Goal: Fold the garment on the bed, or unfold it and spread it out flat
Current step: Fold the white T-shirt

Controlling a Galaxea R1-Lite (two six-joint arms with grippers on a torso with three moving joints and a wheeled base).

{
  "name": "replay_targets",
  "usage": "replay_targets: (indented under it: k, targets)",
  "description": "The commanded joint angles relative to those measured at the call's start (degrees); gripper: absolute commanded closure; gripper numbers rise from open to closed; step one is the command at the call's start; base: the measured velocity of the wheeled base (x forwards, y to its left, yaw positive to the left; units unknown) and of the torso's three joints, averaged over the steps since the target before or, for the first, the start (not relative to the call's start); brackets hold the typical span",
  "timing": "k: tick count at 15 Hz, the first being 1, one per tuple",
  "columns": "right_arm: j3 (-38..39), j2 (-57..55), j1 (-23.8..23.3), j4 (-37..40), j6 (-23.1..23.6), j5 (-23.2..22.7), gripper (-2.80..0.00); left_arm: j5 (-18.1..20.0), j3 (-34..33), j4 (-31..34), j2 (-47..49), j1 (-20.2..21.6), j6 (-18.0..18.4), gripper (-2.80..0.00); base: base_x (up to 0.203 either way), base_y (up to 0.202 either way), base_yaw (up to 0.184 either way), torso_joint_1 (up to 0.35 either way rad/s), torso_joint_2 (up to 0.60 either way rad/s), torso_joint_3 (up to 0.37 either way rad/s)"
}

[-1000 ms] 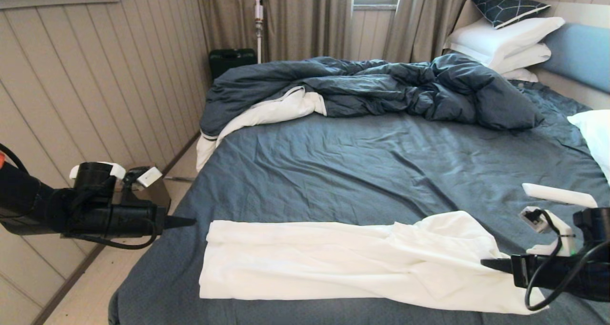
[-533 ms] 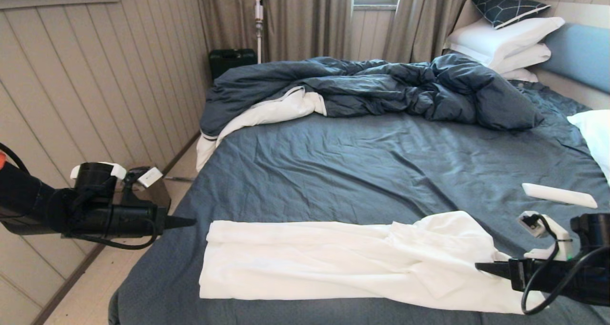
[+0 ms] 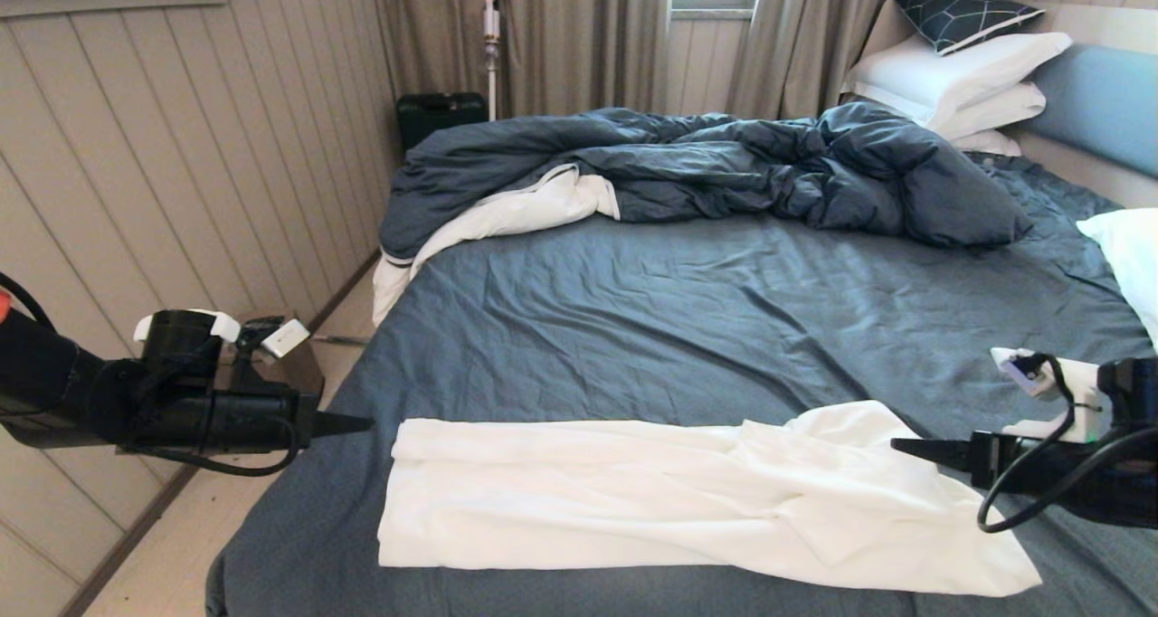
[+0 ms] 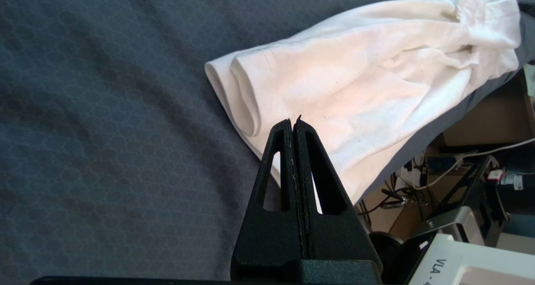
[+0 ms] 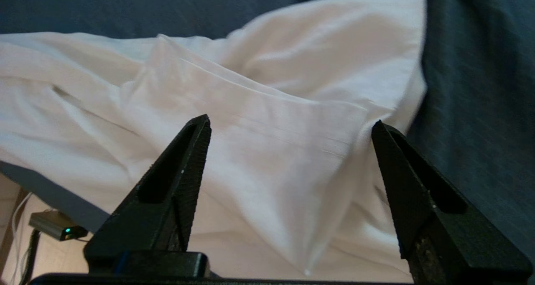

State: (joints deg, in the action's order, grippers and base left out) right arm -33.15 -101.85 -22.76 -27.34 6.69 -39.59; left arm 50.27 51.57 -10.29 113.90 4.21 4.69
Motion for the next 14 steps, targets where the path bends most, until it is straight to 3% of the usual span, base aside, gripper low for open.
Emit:
replay_targets:
  k: [1,9,14]
  targets:
    - [-0.9,0.7,1.5,-0.1,-0.7,-0.7,-2.8,0.3,0.0,-0.1,0.3,-0.1,0.1,0.0,0.0,0.0,0.0,0.0,0.0,0.0]
    - [-1.5,-4.0,2.8,-0.4,-1.2,-0.8,-2.8,0.3,-0.2,0.0,-0.1,-0.1,0.0,0.0,0.0,0.0,0.0,0.0,0.0,0.0]
    - [-5.1,2.8,0.7,2.0,-2.8,-0.7,-2.8,0.4,-0.5,0.0,-0.3,-0.2,0.0,0.0,0.0,0.0,0.0,0.0,0.0,0.0]
